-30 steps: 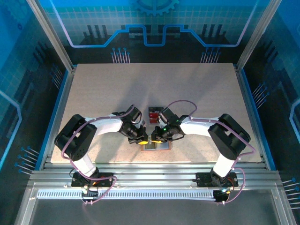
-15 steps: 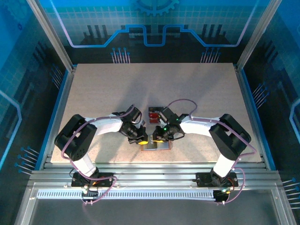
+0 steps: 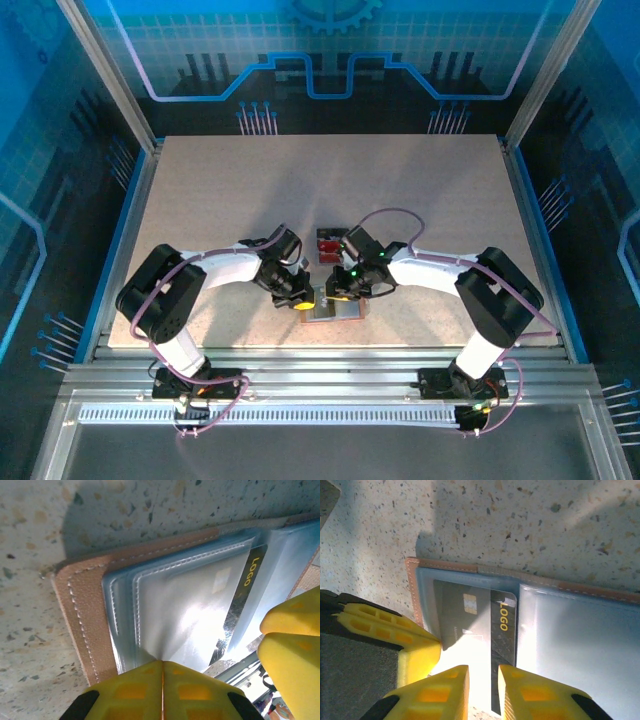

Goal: Take the credit cards out of the card holder

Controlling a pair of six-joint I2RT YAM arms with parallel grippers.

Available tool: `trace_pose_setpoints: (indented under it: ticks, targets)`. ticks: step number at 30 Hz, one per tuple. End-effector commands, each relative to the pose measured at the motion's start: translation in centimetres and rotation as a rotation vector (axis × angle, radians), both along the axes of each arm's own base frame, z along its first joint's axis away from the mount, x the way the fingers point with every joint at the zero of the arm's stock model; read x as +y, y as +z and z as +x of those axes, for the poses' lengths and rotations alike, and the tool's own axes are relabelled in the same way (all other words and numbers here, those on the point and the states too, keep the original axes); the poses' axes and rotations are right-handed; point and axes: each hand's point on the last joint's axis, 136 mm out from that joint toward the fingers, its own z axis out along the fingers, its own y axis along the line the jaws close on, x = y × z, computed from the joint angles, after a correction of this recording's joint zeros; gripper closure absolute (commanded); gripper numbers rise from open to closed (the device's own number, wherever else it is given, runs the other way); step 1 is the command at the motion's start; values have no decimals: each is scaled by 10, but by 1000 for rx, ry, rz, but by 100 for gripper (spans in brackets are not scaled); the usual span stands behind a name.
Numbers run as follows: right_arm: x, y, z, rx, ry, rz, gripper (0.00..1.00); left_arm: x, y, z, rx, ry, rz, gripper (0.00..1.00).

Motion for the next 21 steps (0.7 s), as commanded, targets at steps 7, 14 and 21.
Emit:
trace_pose_setpoints:
  ticks: [7,14,21]
  targets:
    - [-6,-5,0,24,-11,3,78,3,8,3,-17,-16,17,92]
    - [-6,-7,0,32,-7,8,78,6,-3,-1,7,-17,43,93]
    - [-10,-20,-8,72,-3,0,78,11,-8,-5,17,-16,65,93]
